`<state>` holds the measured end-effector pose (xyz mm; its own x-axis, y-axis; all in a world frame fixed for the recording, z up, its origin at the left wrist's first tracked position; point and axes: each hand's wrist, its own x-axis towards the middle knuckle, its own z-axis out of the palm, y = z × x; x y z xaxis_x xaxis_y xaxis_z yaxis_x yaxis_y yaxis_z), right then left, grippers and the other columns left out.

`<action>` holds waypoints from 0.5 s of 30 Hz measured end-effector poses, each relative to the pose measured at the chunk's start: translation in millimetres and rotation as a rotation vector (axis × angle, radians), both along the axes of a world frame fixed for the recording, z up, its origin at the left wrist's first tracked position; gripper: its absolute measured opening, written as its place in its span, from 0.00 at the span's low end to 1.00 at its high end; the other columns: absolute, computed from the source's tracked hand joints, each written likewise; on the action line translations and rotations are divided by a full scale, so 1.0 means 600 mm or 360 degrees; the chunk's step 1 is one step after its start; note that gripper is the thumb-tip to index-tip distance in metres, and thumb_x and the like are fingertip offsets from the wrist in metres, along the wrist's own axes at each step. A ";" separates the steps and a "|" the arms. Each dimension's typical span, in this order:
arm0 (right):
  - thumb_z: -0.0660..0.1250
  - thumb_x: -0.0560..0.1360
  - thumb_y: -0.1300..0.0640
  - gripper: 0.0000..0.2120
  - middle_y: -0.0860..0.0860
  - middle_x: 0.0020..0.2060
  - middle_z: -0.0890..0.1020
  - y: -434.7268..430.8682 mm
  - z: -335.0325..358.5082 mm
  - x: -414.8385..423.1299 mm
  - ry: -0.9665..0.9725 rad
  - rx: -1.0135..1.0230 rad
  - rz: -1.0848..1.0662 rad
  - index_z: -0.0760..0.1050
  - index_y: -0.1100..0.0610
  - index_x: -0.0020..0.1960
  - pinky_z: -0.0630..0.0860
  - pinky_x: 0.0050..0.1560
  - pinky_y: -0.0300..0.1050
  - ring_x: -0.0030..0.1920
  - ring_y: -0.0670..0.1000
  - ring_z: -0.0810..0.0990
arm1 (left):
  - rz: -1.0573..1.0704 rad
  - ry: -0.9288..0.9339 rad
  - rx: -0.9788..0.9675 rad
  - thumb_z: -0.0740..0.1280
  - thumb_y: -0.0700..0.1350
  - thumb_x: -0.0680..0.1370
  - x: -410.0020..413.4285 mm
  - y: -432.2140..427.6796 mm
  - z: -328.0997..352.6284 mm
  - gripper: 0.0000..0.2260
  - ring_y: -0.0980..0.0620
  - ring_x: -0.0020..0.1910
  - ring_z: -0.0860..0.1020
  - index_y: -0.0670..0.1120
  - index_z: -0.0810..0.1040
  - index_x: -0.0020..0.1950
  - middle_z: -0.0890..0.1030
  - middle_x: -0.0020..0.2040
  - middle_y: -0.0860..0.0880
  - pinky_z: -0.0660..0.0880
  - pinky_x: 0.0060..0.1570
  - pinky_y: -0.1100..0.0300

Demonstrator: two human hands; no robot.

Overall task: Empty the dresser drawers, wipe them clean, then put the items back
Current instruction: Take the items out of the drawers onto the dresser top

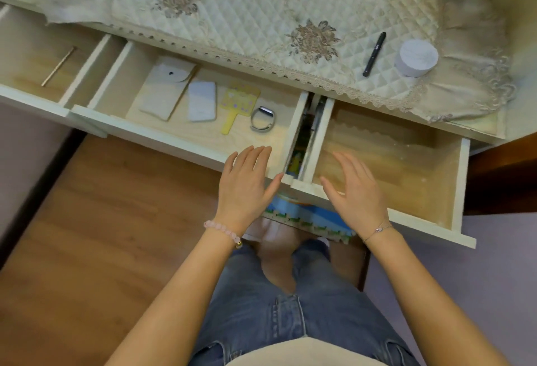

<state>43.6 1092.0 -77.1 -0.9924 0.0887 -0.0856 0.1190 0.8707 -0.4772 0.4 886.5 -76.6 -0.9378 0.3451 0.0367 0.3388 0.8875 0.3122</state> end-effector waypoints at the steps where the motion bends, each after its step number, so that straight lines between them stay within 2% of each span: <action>1: 0.62 0.77 0.48 0.25 0.53 0.68 0.70 -0.021 0.002 -0.005 0.0013 0.0005 0.0010 0.64 0.57 0.71 0.64 0.70 0.51 0.69 0.53 0.67 | -0.0001 0.0004 0.0001 0.61 0.54 0.78 -0.006 -0.022 0.001 0.23 0.45 0.65 0.72 0.41 0.71 0.67 0.76 0.63 0.44 0.66 0.66 0.47; 5: 0.62 0.77 0.49 0.25 0.55 0.66 0.72 -0.107 0.005 -0.022 0.0033 0.0041 -0.0013 0.66 0.59 0.70 0.65 0.69 0.50 0.67 0.55 0.69 | -0.0045 0.0046 0.0035 0.61 0.53 0.77 -0.039 -0.111 0.004 0.22 0.44 0.62 0.74 0.41 0.73 0.65 0.78 0.61 0.44 0.67 0.63 0.48; 9: 0.62 0.77 0.49 0.24 0.54 0.66 0.73 -0.181 0.007 -0.043 0.0052 0.0043 -0.0128 0.66 0.58 0.70 0.65 0.66 0.47 0.67 0.54 0.70 | -0.0156 0.0005 0.0013 0.60 0.54 0.78 -0.076 -0.184 0.007 0.22 0.45 0.65 0.72 0.42 0.71 0.66 0.76 0.63 0.44 0.64 0.65 0.49; 15: 0.62 0.77 0.50 0.24 0.55 0.66 0.72 -0.254 0.009 -0.080 0.0067 0.0016 -0.0189 0.66 0.58 0.70 0.65 0.66 0.48 0.67 0.54 0.69 | -0.0183 0.0000 0.0016 0.60 0.54 0.78 -0.122 -0.252 0.009 0.22 0.47 0.64 0.71 0.42 0.71 0.67 0.76 0.63 0.45 0.65 0.65 0.50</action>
<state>-4.5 939.5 -71.7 -0.9776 0.2063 -0.0427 0.2015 0.8566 -0.4750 -72.6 735.4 -70.9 -0.8920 0.4503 0.0409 0.4385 0.8395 0.3210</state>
